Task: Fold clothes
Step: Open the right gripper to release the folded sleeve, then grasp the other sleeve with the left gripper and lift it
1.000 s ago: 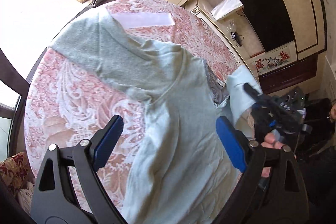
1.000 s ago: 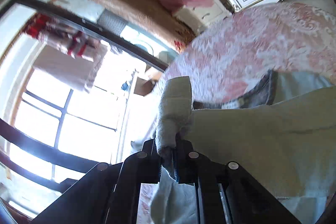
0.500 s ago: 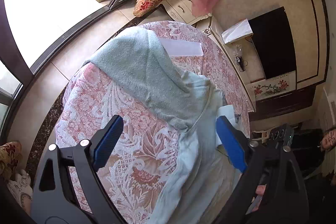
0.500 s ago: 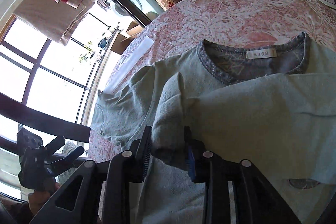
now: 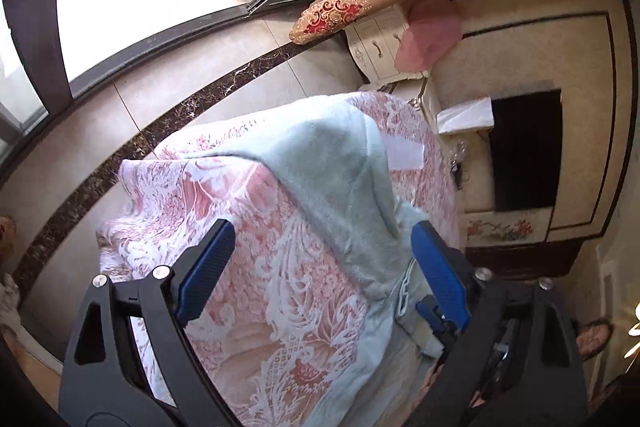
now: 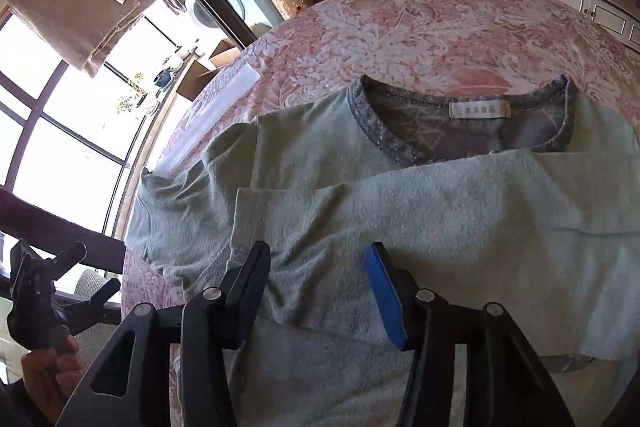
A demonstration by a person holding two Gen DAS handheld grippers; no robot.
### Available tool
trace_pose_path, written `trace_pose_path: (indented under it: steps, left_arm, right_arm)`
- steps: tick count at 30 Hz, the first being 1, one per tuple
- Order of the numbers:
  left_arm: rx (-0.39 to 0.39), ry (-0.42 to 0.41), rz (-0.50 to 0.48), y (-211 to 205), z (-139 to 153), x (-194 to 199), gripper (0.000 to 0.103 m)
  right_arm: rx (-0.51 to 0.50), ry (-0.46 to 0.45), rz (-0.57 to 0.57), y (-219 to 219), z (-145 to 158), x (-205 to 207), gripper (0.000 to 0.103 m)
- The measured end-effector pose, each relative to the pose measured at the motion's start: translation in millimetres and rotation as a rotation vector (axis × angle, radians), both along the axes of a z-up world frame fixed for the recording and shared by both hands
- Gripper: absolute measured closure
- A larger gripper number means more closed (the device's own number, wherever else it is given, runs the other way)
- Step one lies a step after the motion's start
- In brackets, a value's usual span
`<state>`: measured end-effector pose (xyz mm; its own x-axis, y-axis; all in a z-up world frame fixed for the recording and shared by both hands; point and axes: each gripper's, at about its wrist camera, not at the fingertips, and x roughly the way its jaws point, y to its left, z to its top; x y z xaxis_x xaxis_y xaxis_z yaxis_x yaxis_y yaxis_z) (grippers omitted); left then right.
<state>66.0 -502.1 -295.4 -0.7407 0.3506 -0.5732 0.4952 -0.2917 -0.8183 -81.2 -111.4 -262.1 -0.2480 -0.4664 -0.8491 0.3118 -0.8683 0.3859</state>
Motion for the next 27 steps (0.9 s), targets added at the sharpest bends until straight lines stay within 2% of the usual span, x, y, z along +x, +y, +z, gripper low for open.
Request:
trace_pose_path:
  steps: [1, 6, 9, 13, 16, 19, 27]
  left_arm:
    - [0.078, 0.021, 0.045, -12, -10, 2, 0.012]
    - [0.364, 0.087, 0.264, -54, -65, 14, 0.012]
    - [0.484, 0.075, 0.328, -61, -95, 17, 0.012]
    - [0.649, 0.074, 0.326, -56, -127, 12, 0.011]
    - [0.723, 0.046, 0.294, -49, -142, 5, 0.011]
    - [0.769, 0.065, 0.286, -45, -148, -3, 0.011]
    - [0.806, 0.077, 0.294, -42, -158, -25, 0.011]
  right_arm:
    - [-0.013, -0.007, -0.002, 2, 4, -1, 0.051]
    - [-0.069, 0.053, -0.015, 21, 47, 11, 0.051]
    - [-0.06, 0.065, 0.002, 27, 69, 25, 0.051]
    - [-0.011, 0.129, 0.075, 14, 98, 47, 0.051]
    - [0.007, 0.186, 0.133, -5, 119, 59, 0.051]
    - [0.026, 0.213, 0.196, -30, 130, 65, 0.051]
    - [0.066, 0.198, 0.305, -74, 128, 79, 0.051]
